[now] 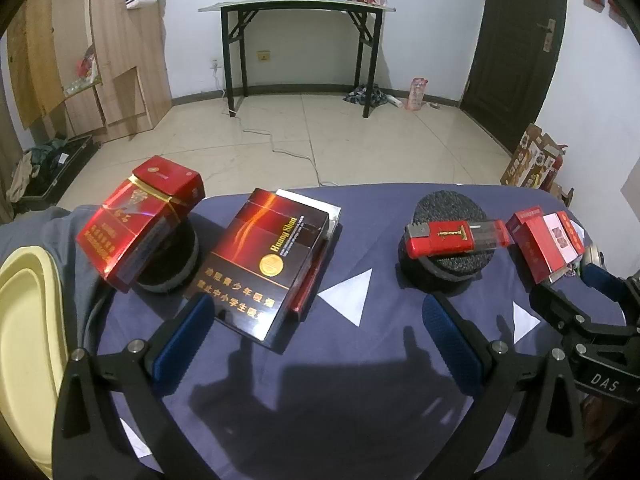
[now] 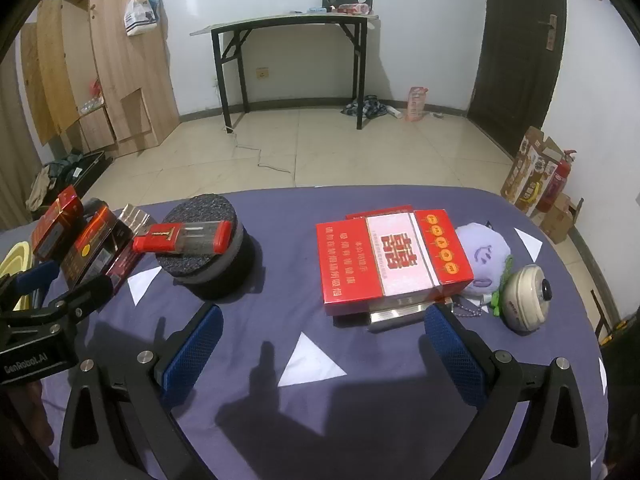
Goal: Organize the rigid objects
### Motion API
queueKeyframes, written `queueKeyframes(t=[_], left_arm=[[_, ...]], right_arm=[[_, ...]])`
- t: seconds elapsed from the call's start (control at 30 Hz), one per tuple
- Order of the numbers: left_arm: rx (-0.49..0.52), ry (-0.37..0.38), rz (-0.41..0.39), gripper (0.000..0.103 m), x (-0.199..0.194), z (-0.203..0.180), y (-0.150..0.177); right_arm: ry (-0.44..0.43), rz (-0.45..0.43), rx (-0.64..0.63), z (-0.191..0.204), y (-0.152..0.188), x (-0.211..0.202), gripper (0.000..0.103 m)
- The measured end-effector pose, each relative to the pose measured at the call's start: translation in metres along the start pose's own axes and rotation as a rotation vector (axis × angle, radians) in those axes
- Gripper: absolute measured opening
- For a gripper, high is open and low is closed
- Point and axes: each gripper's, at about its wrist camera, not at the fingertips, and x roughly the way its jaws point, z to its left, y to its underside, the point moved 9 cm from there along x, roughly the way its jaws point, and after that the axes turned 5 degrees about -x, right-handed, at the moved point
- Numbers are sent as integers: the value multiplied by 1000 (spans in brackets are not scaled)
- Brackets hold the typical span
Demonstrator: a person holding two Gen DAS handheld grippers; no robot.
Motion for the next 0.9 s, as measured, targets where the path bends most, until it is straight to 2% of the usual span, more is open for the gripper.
queueKeyframes(t=[0.9], left_arm=[[-4, 1, -7, 103, -4, 0, -6]], right_arm=[[-9, 20, -21, 10, 4, 5, 103]])
